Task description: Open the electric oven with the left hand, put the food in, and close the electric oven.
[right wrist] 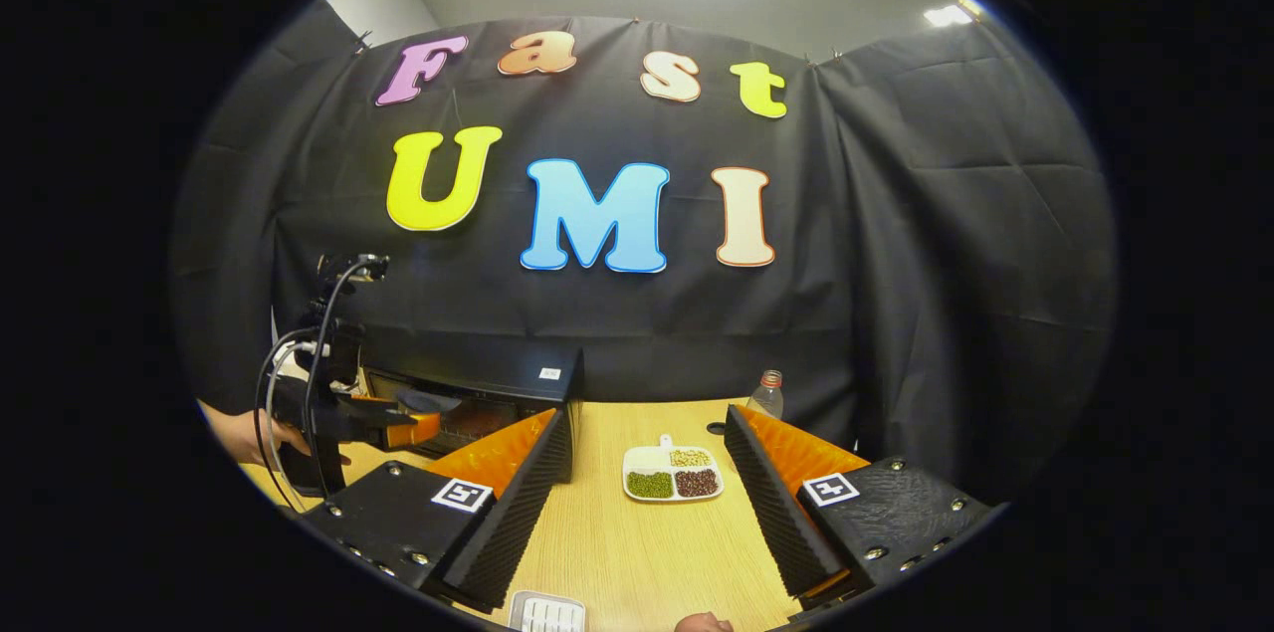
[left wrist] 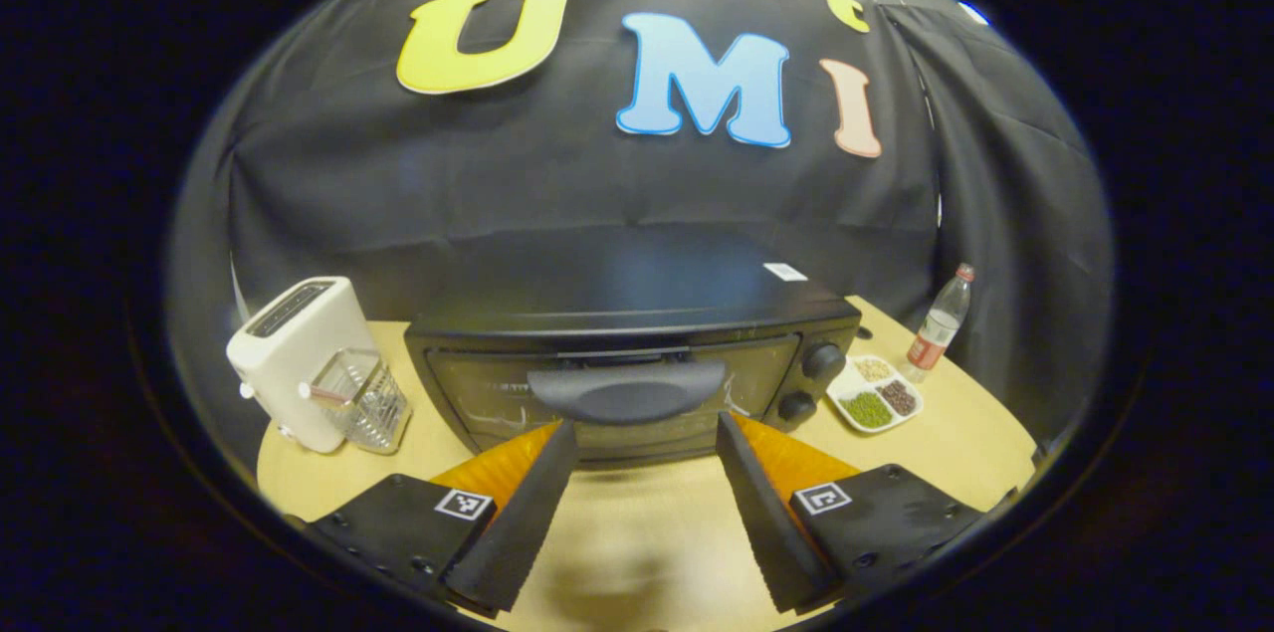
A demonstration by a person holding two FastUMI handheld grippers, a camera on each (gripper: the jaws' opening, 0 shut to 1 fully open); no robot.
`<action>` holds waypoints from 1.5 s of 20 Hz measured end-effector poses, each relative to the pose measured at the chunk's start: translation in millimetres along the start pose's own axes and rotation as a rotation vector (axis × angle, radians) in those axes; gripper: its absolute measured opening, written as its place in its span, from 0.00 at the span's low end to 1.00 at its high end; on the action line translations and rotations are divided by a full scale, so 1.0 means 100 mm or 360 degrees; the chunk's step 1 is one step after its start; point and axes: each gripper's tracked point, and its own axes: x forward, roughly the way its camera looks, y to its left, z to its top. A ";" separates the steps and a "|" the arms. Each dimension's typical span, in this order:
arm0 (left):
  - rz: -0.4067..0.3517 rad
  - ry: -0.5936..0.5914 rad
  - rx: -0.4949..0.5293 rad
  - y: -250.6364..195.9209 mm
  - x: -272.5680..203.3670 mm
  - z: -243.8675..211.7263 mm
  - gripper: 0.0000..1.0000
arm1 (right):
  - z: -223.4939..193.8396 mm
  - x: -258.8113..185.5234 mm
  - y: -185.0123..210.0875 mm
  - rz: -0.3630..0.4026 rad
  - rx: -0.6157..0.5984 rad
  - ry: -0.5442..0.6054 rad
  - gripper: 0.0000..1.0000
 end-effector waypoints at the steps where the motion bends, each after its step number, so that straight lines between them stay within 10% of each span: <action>1: 0.0004 -0.0056 0.0006 0.01 -0.08 0.09 0.99 | 0.03 0.00 0.00 -0.0001 0.0008 -0.0014 0.98; 14: 0.0266 -0.0671 0.0005 -0.31 -2.30 1.14 0.94 | 0.56 -0.42 -0.36 0.0134 0.0108 -0.0224 0.98; 30: 0.0454 -0.0785 -0.0037 -0.96 -4.19 0.62 0.98 | 0.52 -1.32 -0.56 0.0302 0.0093 -0.0318 0.97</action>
